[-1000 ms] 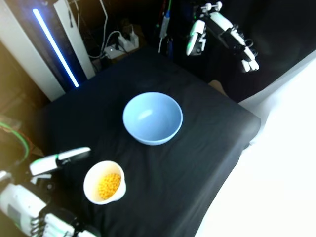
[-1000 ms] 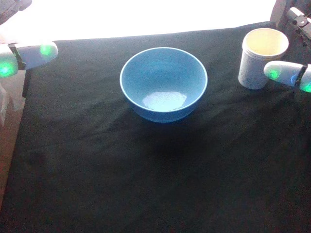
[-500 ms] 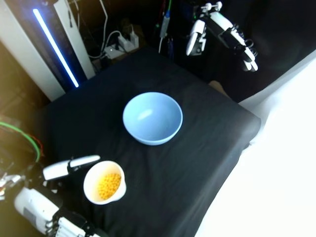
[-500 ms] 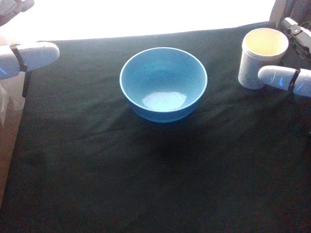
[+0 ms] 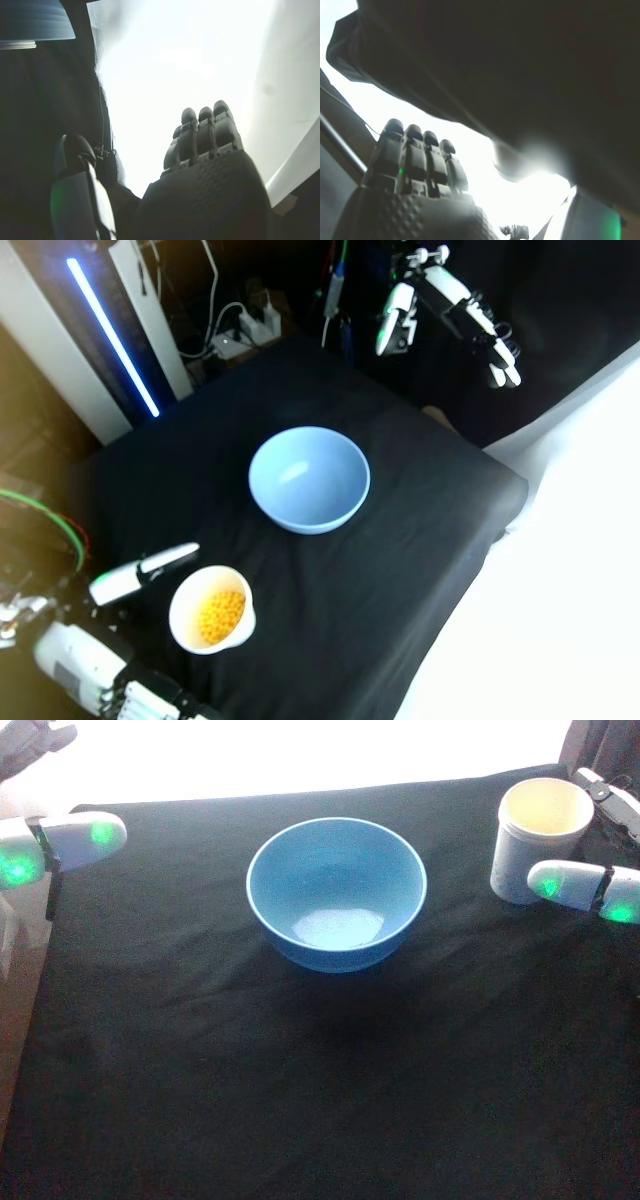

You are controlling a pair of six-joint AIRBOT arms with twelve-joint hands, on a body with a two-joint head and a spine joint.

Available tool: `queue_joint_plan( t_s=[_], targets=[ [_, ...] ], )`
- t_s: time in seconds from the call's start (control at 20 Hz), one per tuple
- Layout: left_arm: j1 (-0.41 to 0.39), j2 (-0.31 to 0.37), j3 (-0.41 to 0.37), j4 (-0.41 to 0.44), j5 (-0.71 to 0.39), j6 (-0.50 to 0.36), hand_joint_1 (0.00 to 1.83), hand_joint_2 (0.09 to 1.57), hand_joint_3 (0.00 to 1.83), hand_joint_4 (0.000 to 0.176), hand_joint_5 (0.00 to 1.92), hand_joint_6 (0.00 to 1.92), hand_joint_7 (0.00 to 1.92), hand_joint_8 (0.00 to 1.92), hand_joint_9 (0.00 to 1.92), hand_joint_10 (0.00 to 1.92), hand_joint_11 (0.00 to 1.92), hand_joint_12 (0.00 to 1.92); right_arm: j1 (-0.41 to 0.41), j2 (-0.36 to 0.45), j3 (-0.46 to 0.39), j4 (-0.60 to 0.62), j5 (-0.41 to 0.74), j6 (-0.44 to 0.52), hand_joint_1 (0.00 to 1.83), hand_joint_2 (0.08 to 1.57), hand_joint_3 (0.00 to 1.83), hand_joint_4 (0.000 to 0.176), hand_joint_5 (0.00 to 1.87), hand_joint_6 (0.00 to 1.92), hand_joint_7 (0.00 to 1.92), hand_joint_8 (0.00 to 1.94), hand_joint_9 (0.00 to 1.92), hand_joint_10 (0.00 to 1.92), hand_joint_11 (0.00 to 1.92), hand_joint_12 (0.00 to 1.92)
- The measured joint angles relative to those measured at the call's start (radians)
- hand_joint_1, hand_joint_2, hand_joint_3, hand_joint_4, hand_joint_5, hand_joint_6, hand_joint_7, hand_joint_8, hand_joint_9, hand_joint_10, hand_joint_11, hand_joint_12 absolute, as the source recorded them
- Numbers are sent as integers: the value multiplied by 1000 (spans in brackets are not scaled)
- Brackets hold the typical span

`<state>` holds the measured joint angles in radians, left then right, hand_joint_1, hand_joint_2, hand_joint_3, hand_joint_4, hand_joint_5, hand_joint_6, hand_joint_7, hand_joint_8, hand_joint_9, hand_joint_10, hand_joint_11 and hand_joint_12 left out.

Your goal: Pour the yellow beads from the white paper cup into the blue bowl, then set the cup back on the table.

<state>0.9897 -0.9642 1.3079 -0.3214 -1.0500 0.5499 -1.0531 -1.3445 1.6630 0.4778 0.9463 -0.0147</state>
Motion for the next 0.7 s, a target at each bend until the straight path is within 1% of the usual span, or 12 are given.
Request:
queue_joint_plan(
  t_s=[0.05, 0.1, 0.15, 0.2, 0.3, 0.35, 0.4, 0.45, 0.5, 0.55, 0.65, 0.7],
  targets=[
    [0, 0, 0, 3, 0, 0, 540, 886, 0, 52, 8, 3, 259, 10, 109, 9, 27, 58, 0, -2, 1, 0, -3, 0, 552, 528, 0, 8, 104, 11, 0, 0, 0, 0, 0, 0],
    [0, 0, 1, 3, 0, 0, 531, 888, 1, 55, 9, 2, 265, 8, 119, 10, 30, 65, 2, -6, 2, -3, -5, 0, 522, 518, 0, 38, 134, 15, 0, 0, 0, 0, 0, 0],
    [0, 0, 1, 3, 0, 0, 531, 888, 1, 55, 9, 2, 265, 8, 119, 10, 30, 65, 3, -8, 2, -8, -10, 0, 522, 518, 0, 38, 134, 15, 0, 0, 0, 0, 0, 0],
    [0, -4, 2, 2, -1, 0, 531, 885, 0, 47, 0, 0, 270, 9, 122, 9, 22, 64, 8, -15, 8, -24, -18, 0, 524, 500, 0, 53, 186, 10, 0, 0, 0, 0, 0, 0],
    [0, -6, 5, 5, 5, 0, 534, 886, 0, 45, 0, 0, 265, 5, 118, 6, 13, 62, 26, -23, 13, -38, -31, 0, 529, 488, 0, 56, 202, 11, 0, 0, 0, 0, 0, 0],
    [0, -6, 5, 8, 7, -1, 533, 890, 1, 58, 0, 0, 260, 3, 119, 6, 13, 63, 30, -23, 14, -52, -32, 0, 560, 487, 0, 51, 200, 8, 0, 0, 0, 0, 0, 0],
    [0, -6, 5, 6, 8, -1, 530, 891, 1, 65, 0, 0, 262, 3, 125, 8, 17, 68, 42, -25, 21, -71, -35, 1, 568, 497, 0, 57, 195, 4, 0, 0, 0, 0, 40, 18],
    [0, -9, 7, 4, 6, -2, 530, 891, 1, 65, 0, 0, 262, 3, 125, 8, 17, 68, 47, -26, 24, -71, -35, 1, 568, 497, 0, 57, 195, 4, 0, 0, 0, 0, 40, 18],
    [0, -13, 12, 5, 7, -4, 520, 892, 1, 56, 0, 0, 275, 4, 128, 5, 3, 29, 53, -29, 28, -71, -39, 2, 597, 505, 2, 31, 206, 8, 0, 0, 0, 0, 50, 24],
    [0, -13, 12, 5, 12, -6, 521, 889, 0, 63, 7, 3, 280, 5, 120, 1, 0, 20, 56, -32, 33, -76, -40, 2, 617, 520, 7, 29, 209, 7, 0, 0, 0, 0, 32, 19],
    [0, -13, 12, 7, 13, -11, 525, 894, 1, 60, 9, 2, 283, 4, 114, 1, 0, 0, 66, -34, 36, -95, -53, 2, 599, 540, 14, 30, 221, 10, 0, 0, 0, 0, 0, 0],
    [0, -13, 12, 7, 12, -12, 521, 894, 1, 53, 11, 2, 288, 5, 116, 1, 0, 0, 70, -36, 39, -105, -55, 2, 607, 569, 24, 35, 235, 13, 0, 0, 0, 0, 0, 0]
  ],
)
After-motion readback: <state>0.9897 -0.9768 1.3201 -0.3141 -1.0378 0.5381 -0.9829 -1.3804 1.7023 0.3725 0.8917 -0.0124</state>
